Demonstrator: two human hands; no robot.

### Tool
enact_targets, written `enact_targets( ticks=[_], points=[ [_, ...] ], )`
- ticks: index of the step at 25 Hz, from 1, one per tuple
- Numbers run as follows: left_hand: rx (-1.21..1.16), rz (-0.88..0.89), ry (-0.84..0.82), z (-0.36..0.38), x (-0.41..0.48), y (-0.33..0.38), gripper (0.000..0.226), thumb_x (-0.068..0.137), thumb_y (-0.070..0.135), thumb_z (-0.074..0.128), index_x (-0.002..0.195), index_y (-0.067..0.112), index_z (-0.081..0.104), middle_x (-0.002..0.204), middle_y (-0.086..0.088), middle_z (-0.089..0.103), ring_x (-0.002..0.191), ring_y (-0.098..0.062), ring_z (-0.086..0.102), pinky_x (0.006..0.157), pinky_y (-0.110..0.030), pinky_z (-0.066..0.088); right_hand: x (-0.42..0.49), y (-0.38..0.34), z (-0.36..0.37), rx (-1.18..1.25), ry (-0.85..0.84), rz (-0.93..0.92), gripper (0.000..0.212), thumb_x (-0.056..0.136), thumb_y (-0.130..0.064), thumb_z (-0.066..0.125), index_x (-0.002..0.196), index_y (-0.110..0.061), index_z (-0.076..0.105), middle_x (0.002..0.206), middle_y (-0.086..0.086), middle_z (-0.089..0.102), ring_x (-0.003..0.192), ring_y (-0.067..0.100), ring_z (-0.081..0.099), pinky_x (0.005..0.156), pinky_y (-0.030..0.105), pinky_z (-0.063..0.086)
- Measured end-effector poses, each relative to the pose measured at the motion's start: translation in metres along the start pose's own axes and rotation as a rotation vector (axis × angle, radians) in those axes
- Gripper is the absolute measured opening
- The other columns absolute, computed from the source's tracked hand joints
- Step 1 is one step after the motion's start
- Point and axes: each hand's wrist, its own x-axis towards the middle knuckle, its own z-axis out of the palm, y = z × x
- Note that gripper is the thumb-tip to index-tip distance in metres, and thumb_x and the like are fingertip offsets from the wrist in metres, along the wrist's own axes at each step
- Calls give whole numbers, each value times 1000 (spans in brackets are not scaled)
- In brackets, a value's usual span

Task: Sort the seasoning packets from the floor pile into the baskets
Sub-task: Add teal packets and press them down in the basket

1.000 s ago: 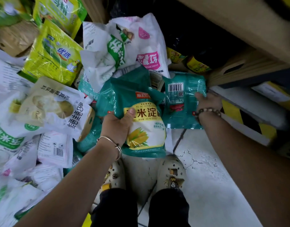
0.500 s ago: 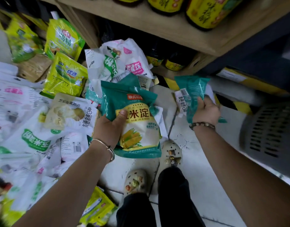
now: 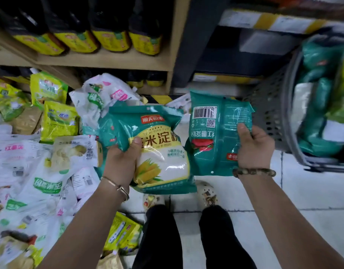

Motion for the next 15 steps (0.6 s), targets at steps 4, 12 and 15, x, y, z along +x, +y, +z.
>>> enact_targets(
  ticks=[4, 12, 15],
  points=[
    [28, 102, -110, 41, -62, 28, 12, 89, 22, 59, 79, 27, 63, 86, 13, 67, 89, -17, 65, 87, -37, 48, -5, -26, -94, 48, 68, 36, 34, 92, -15, 56, 59, -14, 52, 52, -2, 45, 57, 19, 38, 54, 35, 38],
    [131, 222, -242, 196, -156, 42, 31, 88, 20, 61, 90, -11, 63, 45, -3, 48, 56, -22, 52, 50, -18, 39, 44, 4, -269, 202, 304, 57, 46, 89, -18, 60, 62, 7, 33, 59, 9, 34, 58, 21, 32, 55, 36, 30],
    [176, 267, -291, 262, -186, 42, 9, 88, 20, 61, 82, 21, 67, 69, 12, 63, 70, -16, 59, 59, -19, 46, 70, 29, -331, 250, 348, 70, 42, 88, -19, 61, 65, 8, 38, 62, 11, 42, 62, 22, 40, 59, 38, 35]
  ],
)
